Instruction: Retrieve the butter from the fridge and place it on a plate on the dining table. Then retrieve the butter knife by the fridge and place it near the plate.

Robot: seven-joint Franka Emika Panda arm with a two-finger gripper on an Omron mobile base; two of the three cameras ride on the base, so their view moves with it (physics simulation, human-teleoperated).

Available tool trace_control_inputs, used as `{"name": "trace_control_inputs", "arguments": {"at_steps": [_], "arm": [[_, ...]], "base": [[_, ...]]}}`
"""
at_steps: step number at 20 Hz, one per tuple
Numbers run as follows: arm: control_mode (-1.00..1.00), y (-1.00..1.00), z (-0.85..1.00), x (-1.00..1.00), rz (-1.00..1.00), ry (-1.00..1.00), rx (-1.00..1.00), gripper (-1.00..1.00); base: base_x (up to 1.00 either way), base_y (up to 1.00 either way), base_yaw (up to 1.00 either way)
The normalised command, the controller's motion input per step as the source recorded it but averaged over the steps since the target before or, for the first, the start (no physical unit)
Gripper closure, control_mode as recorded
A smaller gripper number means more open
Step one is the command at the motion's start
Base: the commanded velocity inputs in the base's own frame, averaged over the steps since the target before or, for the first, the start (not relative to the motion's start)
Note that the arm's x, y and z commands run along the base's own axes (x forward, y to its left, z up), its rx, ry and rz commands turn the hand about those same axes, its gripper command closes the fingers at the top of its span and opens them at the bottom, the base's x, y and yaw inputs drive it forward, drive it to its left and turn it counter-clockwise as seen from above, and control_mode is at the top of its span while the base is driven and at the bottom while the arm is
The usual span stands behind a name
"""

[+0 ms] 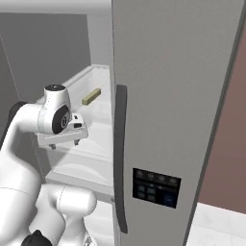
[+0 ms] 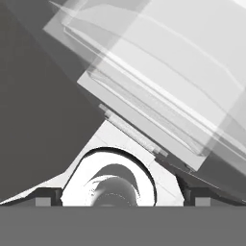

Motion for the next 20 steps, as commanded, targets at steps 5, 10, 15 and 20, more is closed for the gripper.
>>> {"name": "trace_control_inputs", "arguments": {"at_steps": [5,10,15,20], "arm": [[1.00,0.00,0.00,0.00,0.00,0.00,0.00,-1.00],[1.00,0.00,0.00,0.00,0.00,0.00,0.00,-1.00],[-1.00,0.00,0.00,0.04,-0.04,0.00,0.00,-1.00],[-1.00,0.03,0.03,0.00,-0.18,0.00,0.00,-1.00]], "base": [[0.34,0.34,-0.05],[0.22,0.22,-0.05],[0.03,0.01,-0.01],[0.00,0.00,0.00]]}}
